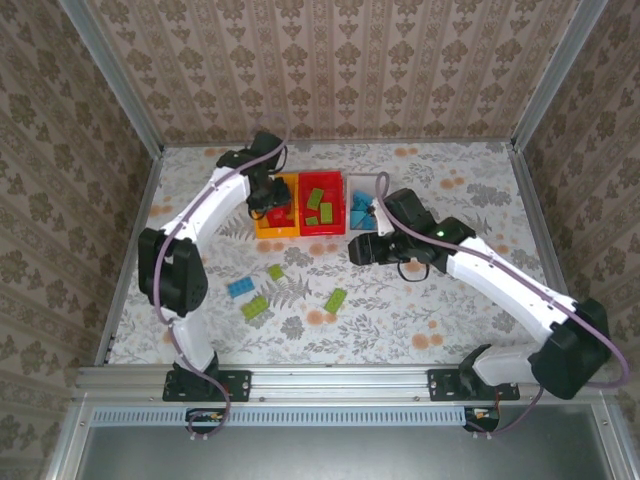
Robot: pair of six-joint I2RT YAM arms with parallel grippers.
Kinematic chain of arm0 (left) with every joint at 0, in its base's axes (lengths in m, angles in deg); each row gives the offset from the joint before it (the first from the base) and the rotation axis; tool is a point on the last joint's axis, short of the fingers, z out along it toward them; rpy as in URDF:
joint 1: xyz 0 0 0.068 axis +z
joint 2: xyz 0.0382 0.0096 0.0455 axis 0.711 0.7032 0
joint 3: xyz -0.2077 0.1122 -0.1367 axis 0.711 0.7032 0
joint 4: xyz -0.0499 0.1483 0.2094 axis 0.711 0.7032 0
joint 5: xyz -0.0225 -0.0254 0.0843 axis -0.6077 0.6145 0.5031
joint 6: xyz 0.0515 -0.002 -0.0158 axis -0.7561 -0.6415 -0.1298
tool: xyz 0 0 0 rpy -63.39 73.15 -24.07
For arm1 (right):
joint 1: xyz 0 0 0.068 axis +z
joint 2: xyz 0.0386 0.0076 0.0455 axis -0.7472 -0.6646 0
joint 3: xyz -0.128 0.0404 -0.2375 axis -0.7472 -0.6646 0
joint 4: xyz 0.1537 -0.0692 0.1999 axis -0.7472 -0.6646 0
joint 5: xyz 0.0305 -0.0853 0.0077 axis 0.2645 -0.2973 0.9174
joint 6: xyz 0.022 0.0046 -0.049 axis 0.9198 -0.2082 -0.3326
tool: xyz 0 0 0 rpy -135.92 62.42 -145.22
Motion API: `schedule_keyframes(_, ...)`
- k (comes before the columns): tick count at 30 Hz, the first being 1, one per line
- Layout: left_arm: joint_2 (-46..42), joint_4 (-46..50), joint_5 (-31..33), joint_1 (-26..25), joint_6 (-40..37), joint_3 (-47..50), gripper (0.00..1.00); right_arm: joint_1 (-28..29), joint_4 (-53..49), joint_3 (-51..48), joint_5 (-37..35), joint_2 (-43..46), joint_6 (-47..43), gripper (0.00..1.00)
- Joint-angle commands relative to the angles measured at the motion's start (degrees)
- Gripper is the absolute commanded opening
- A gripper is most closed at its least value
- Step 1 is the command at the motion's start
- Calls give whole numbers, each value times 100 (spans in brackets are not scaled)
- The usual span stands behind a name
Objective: Sort the legos into containers by color
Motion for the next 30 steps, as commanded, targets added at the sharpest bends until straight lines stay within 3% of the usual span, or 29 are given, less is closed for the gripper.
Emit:
schedule_keyframes(1,452,267,294,228,-376,-531,18,15,370,385,269,-349,-116,65)
schedule_keyframes(7,1098,267,305,431,-481,-1070,19,157,1162,559,377,-851,-231,65)
schedule_keyframes(14,1536,379,257,441,-622,-1381,26,231,1268,510,308,-1034,-121,66)
schedule_keyframes(19,1524,507,215,447,-658,-1402,43,230,1281,468,189,-1031,-131,67)
schedule_keyframes(30,922,557,94,323,-605,-1402,49,269,1311,329,-216,-933,-384,68)
